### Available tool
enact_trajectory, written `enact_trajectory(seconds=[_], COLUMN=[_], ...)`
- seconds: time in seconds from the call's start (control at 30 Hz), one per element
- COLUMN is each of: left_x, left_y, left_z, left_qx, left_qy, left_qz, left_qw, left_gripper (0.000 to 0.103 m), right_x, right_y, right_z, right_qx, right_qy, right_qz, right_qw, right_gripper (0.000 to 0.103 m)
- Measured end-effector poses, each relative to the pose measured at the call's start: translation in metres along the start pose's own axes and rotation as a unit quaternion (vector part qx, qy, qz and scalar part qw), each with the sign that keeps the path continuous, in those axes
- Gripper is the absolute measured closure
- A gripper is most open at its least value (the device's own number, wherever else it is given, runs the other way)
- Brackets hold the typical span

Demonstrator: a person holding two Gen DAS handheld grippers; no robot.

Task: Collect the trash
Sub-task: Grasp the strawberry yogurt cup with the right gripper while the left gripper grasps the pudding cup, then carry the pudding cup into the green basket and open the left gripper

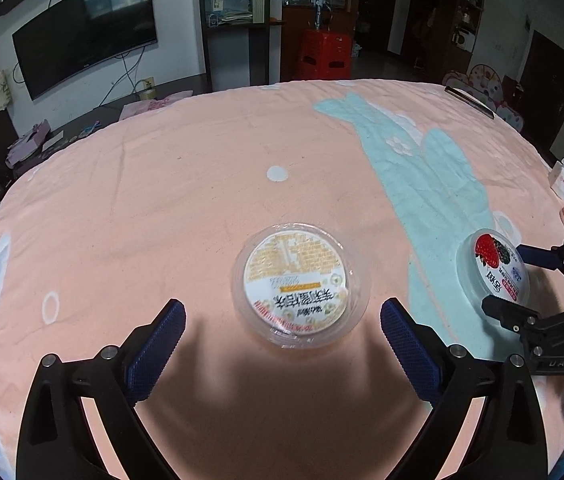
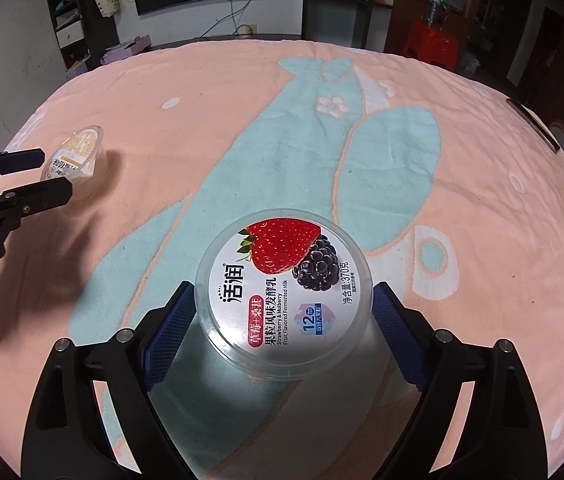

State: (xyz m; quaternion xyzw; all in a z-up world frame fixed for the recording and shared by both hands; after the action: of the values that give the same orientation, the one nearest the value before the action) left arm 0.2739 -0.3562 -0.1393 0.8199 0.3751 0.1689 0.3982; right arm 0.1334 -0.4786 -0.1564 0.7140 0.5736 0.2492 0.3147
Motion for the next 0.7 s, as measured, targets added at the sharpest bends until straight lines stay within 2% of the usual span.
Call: enact_trajectory(seconds=[0.17, 0.33, 0.37, 0.53, 0.7], left_x=[-0.006, -0.005, -0.005, -0.005, 0.002], left_y=[0.002, 0.0, -0.001, 0.0, 0.002], left_z=[0.007, 0.014, 0.015, 0.008, -0.014], left_qx=[-0.006, -0.001, -0.001, -0.015, -0.031], left_qy=[0.0, -0.002, -0.004, -0.002, -0.001], left_qz=[0.01, 0.002, 0.001, 0.006, -0.001], left_qw=[0.9999, 1.0, 1.0, 0.9999, 0.9995], left_gripper=[0.009, 0.037, 0.039, 0.044, 0.044], right_x=[0.0, 0.002, 0.003, 0.008, 0.019], right_y=[0.0, 0.0, 0.0, 0.004, 0.009], right_z=[-0.002, -0.006, -0.007, -0.014, -0.025], right_qx=[-0.005, -0.01, -0.012, -0.021, -0.031], right_qy=[0.002, 0.007, 0.007, 0.015, 0.026], right_qz=[0.004, 0.006, 0.005, 0.002, 0.001], right_qw=[1.0, 1.0, 1.0, 1.0, 0.999], right_gripper=[0.016, 0.016, 0.016, 0.016, 0.016])
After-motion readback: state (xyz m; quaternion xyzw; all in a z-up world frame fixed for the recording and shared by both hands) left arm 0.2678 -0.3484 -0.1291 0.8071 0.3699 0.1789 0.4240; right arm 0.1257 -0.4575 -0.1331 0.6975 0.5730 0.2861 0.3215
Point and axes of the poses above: each gripper's, at about its wrist camera, not at the fingertips, and z roughly the way its jaws point, x to its left, y to its top, the point moved 6 cm from there along z, roughly the way its jaws point, and after that the axes turned 14 degrees about -x, right-handed, at the moved point
